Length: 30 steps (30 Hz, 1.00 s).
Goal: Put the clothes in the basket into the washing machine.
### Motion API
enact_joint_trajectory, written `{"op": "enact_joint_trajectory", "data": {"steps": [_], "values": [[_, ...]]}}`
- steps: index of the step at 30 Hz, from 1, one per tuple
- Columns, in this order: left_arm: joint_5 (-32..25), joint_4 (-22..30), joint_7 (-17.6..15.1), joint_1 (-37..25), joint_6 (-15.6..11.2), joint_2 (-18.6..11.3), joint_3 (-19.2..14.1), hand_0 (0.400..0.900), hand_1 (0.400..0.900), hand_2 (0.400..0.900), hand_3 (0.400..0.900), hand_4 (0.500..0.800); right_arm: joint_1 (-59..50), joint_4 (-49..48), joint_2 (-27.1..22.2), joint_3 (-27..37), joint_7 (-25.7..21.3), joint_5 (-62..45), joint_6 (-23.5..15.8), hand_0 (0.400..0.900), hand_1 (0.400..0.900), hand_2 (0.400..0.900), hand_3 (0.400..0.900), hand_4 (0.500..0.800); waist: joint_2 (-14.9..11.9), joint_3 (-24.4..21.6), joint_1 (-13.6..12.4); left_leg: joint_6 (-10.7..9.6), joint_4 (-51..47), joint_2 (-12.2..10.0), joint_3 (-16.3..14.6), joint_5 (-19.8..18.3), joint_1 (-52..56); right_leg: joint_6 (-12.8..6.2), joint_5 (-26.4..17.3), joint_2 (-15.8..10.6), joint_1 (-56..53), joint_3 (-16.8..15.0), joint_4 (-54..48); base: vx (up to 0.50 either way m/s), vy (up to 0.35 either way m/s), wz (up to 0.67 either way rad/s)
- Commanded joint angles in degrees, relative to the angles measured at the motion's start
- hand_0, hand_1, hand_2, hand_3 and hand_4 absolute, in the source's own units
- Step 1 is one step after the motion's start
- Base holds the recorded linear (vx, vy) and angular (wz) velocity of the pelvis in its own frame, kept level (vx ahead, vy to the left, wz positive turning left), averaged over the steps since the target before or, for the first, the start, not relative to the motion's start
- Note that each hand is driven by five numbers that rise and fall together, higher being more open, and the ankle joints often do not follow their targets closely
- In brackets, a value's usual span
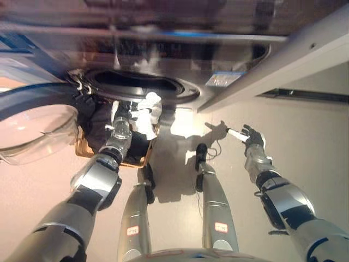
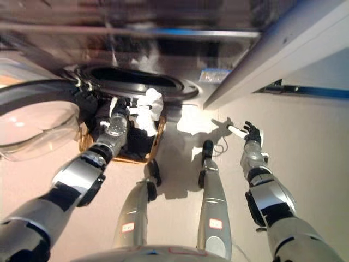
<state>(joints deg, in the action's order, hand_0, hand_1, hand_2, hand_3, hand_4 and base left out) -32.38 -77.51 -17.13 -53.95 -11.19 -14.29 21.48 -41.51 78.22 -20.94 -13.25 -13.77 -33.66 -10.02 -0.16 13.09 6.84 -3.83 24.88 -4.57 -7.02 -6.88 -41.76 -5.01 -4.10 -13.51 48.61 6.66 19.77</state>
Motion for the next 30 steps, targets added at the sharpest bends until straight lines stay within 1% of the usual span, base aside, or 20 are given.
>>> {"op": "enact_joint_trajectory", "data": {"steps": [1,3,4,5,6,7,8,10,11,12,14,16,17,18,20,21,22,23,26,30], "values": [[-17.36,2.16,-0.71,-4.41,-9.82,0.97,-10.19,0.400,0.400,0.400,0.400,0.500,-2.50,3.33,-2.90,2.41,-2.20,-0.62,-1.62,0.900,0.900,0.900,0.900,0.800,1.00,-2.22,0.03,-4.13,-9.27,-1.00,4.54,6.50,2.17,-1.90,-2.47,0.53,-6.23,0.27,-7.70,0.09,-0.120,-0.06],[-22.05,3.68,-0.82,-5.32,-11.93,2.84,-12.83,0.400,0.400,0.400,0.400,0.500,-2.98,3.56,-2.78,2.74,-2.92,-1.04,-1.69,0.900,0.900,0.900,0.900,0.800,0.97,-2.63,0.16,-4.36,-10.59,-1.52,4.52,7.15,3.82,-2.02,-2.60,0.92,-7.60,0.30,-8.59,0.07,-0.082,-0.08],[-22.88,3.27,-0.90,-6.16,-12.30,3.32,-13.23,0.400,0.400,0.400,0.400,0.500,-3.66,3.83,-2.65,2.70,-3.50,-1.25,-1.68,0.900,0.900,0.900,0.900,0.800,1.04,-2.76,0.24,-4.46,-11.36,-1.75,4.39,7.40,4.78,-2.05,-2.65,1.17,-8.33,0.29,-9.10,0.04,-0.056,-0.11],[-25.53,3.43,-0.72,-6.78,-12.63,3.91,-14.39,0.400,0.400,0.400,0.400,0.500,-4.43,4.25,-2.68,2.67,-3.65,-1.43,-1.43,0.900,0.900,0.900,0.900,0.800,1.04,-2.97,0.26,-4.60,-11.87,-2.02,4.34,7.61,5.43,-2.06,-2.61,1.33,-8.65,0.31,-9.14,0.04,-0.046,-0.13],[-26.77,3.94,-1.77,-8.11,-13.59,4.41,-15.41,0.400,0.400,0.400,0.400,0.500,-5.53,4.61,-2.70,2.57,-4.12,-1.68,-1.27,0.900,0.900,0.900,0.900,0.800,1.03,-3.48,0.38,-4.73,-12.49,-2.30,4.27,7.86,6.00,-2.10,-2.54,1.59,-8.92,0.32,-9.29,0.04,-0.037,-0.14],[-27.22,4.29,-2.16,-9.52,-14.14,5.05,-15.51,0.400,0.400,0.400,0.400,0.500,-6.79,4.92,-2.55,1.97,-4.42,-1.78,-1.14,0.900,0.900,0.900,0.900,0.800,1.15,-3.57,0.47,-4.81,-13.43,-2.52,4.15,8.18,6.66,-2.08,-2.64,1.86,-8.95,0.13,-9.44,0.04,-0.040,-0.13],[-29.44,5.53,-1.35,-10.65,-14.82,5.73,-16.52,0.400,0.400,0.400,0.400,0.500,-7.79,5.05,-2.61,2.00,-4.54,-1.85,-0.90,0.900,0.900,0.900,0.900,0.800,0.98,-4.11,0.62,-4.91,-14.06,-2.70,4.04,8.51,7.08,-2.12,-2.64,2.13,-9.22,0.05,-9.76,0.03,-0.044,-0.09],[-28.44,4.46,-1.90,-12.04,-15.14,5.98,-16.16,0.400,0.400,0.400,0.400,0.500,-9.24,5.77,-2.38,1.19,-4.68,-1.68,-0.90,0.900,0.900,0.900,0.900,0.800,1.01,-4.77,1.01,-5.07,-15.22,-3.12,3.50,9.18,7.75,-2.18,-2.86,2.57,-9.22,0.10,-10.37,0.04,-0.039,-0.13],[-28.94,5.16,-2.24,-13.68,-15.60,6.22,-16.16,0.400,0.400,0.400,0.400,0.500,-9.96,6.12,-2.41,0.71,-4.67,-1.66,-0.70,0.900,0.900,0.900,0.900,0.800,0.84,-5.21,1.29,-5.12,-15.67,-3.40,3.42,9.47,7.97,-2.22,-2.93,2.85,-9.08,0.03,-10.63,0.03,-0.032,-0.19],[-28.31,4.76,-2.27,-14.53,-15.42,6.00,-15.78,0.400,0.400,0.400,0.400,0.500,-10.80,6.32,-2.27,0.29,-4.60,-1.71,-0.68,0.900,0.900,0.900,0.900,0.800,0.84,-5.37,1.44,-5.19,-16.08,-3.61,3.35,9.72,7.99,-2.18,-2.98,3.04,-8.78,-0.07,-10.67,0.01,-0.032,-0.19],[-28.80,4.88,-1.90,-16.63,-15.29,5.43,-15.46,0.400,0.400,0.400,0.400,0.500,-12.20,6.46,-3.04,-0.24,-4.42,-1.81,-0.62,0.900,0.900,0.900,0.900,0.800,0.66,-5.73,1.96,-5.27,-16.61,-4.15,3.13,10.09,7.75,-2.17,-3.05,3.39,-7.73,-0.47,-10.42,0.00,-0.024,-0.18],[-28.54,5.82,-1.44,-17.69,-15.80,5.21,-15.16,0.400,0.400,0.400,0.400,0.500,-12.27,6.40,-3.46,-0.62,-3.97,-1.92,-0.81,0.900,0.900,0.900,0.900,0.800,0.64,-5.93,2.35,-5.33,-16.72,-4.36,2.90,10.24,7.38,-2.18,-3.11,3.65,-6.76,-0.82,-10.32,0.01,-0.013,-0.18],[-29.75,7.05,-0.30,-17.97,-16.39,5.29,-15.40,0.400,0.400,0.400,0.400,0.500,-12.02,6.21,-3.95,-0.67,-3.57,-2.01,-0.97,0.900,0.900,0.900,0.900,0.800,0.57,-5.93,2.58,-5.36,-16.85,-4.46,2.85,10.32,7.17,-2.19,-3.16,3.82,-6.33,-0.97,-10.35,0.00,-0.010,-0.16],[-29.99,7.24,0.35,-18.25,-16.47,5.28,-15.42,0.400,0.400,0.400,0.400,0.500,-11.56,6.12,-4.23,-0.69,-3.10,-2.14,-1.17,0.900,0.900,0.900,0.900,0.800,0.53,-6.07,2.71,-5.38,-16.91,-4.60,2.84,10.42,6.89,-2.16,-3.19,3.92,-5.91,-1.14,-10.40,0.01,-0.009,-0.14],[-30.96,8.19,2.73,-17.37,-16.46,5.50,-15.21,0.400,0.400,0.400,0.400,0.500,-9.52,5.61,-4.74,-0.38,-1.95,-2.45,-1.63,0.900,0.900,0.900,0.900,0.800,0.52,-6.39,3.07,-5.42,-17.09,-4.81,2.82,10.46,6.56,-2.11,-3.12,4.15,-5.07,-1.45,-10.22,0.03,-0.011,-0.11],[-31.04,7.40,3.53,-17.08,-15.71,5.24,-15.03,0.622,0.622,0.622,0.622,0.633,-8.11,5.47,-5.08,-0.26,-1.22,-2.65,-1.84,0.900,0.900,0.900,0.900,0.800,0.58,-6.49,3.32,-5.50,-17.18,-4.86,2.81,10.53,6.47,-2.09,-3.12,4.22,-4.87,-1.50,-10.23,0.03,-0.006,-0.07],[-31.43,6.81,3.97,-16.82,-15.71,5.30,-15.04,0.900,0.900,0.900,0.900,0.800,-7.03,5.50,-5.13,-0.12,-0.84,-2.73,-2.00,0.900,0.900,0.900,0.900,0.800,0.68,-6.78,3.31,-5.56,-17.27,-4.89,2.86,10.65,6.25,-2.05,-3.06,4.24,-4.68,-1.52,-10.20,0.00,0.000,0.00],[-31.92,6.58,4.91,-16.46,-15.34,5.31,-14.94,0.900,0.900,0.900,0.900,0.800,-6.42,5.56,-5.33,0.11,-0.48,-2.87,-2.13,0.900,0.900,0.900,0.900,0.800,0.84,-6.99,3.30,-5.58,-17.29,-4.95,2.97,10.68,6.10,-1.99,-2.98,4.22,-4.42,-1.56,-10.07,0.03,-0.011,0.02],[-31.64,5.93,6.10,-15.00,-14.99,4.85,-14.56,0.900,0.900,0.900,0.900,0.800,-4.98,5.61,-5.72,0.52,0.13,-2.73,-2.68,0.900,0.900,0.900,0.900,0.800,1.24,-7.92,3.13,-5.55,-17.34,-4.87,3.18,10.53,5.92,-1.89,-2.77,4.10,-4.23,-1.53,-9.93,0.03,-0.011,0.06],[-31.05,5.12,6.62,-13.86,-14.67,4.56,-14.03,0.900,0.900,0.900,0.900,0.800,-4.56,5.79,-6.13,0.82,0.42,-2.53,-2.94,0.900,0.900,0.900,0.900,0.800,1.76,-8.94,2.81,-5.61,-17.43,-4.62,3.34,10.54,5.53,-1.87,-2.84,3.88,-4.12,-1.39,-10.09,0.01,-0.009,0.09]]}}
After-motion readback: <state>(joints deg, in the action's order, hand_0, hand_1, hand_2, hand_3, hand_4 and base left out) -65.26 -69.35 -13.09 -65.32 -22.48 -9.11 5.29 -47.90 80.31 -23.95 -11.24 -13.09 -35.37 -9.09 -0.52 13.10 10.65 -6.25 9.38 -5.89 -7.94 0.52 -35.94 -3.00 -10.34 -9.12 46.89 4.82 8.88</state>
